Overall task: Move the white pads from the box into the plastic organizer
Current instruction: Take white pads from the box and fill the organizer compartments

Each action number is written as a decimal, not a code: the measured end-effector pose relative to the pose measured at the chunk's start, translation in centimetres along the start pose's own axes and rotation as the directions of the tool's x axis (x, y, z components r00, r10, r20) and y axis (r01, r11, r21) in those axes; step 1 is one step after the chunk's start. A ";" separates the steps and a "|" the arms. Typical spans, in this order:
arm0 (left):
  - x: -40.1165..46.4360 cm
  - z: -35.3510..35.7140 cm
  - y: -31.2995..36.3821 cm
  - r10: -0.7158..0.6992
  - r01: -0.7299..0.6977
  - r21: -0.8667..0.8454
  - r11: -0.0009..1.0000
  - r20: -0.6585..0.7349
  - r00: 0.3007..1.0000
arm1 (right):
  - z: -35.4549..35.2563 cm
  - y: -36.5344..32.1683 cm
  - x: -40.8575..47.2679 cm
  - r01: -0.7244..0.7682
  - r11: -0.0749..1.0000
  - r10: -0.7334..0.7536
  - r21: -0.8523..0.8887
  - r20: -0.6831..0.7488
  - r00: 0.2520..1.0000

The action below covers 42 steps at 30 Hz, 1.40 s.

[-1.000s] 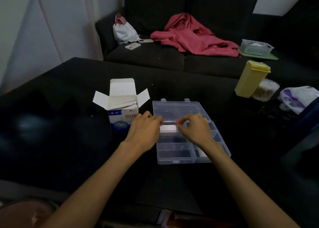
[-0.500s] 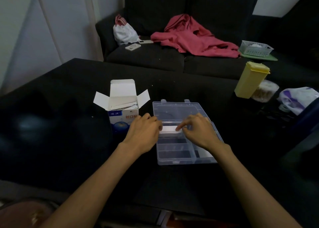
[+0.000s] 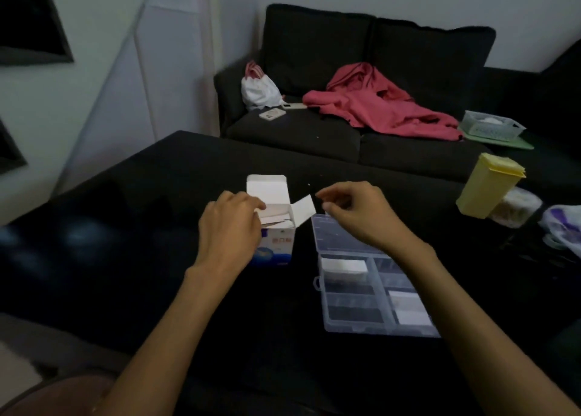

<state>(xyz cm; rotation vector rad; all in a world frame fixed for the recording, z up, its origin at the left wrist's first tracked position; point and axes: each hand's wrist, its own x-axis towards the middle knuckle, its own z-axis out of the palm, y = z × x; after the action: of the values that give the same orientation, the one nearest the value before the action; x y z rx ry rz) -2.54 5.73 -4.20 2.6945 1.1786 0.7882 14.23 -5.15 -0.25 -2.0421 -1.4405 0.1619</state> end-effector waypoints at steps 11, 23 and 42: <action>-0.1 1.3 -3.4 -0.076 0.100 -0.133 0.986 0.177 0.981 | 4.5 -4.7 7.9 0.162 0.898 0.088 -0.408 0.530 0.844; 0.2 0.8 -3.4 -0.106 0.172 -0.246 0.954 0.261 0.960 | 6.0 -5.9 8.3 0.448 0.589 -0.002 -0.673 0.554 0.833; 0.2 0.4 -3.6 -0.132 0.212 -0.269 0.940 0.285 0.949 | 6.4 -5.0 8.5 0.487 0.526 -0.135 -0.697 0.497 0.857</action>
<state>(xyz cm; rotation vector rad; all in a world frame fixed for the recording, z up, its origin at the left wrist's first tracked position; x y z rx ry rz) -4.58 8.47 -5.48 2.3250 1.1146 0.5132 10.75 6.09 -0.48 -2.4502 -2.4726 -0.3568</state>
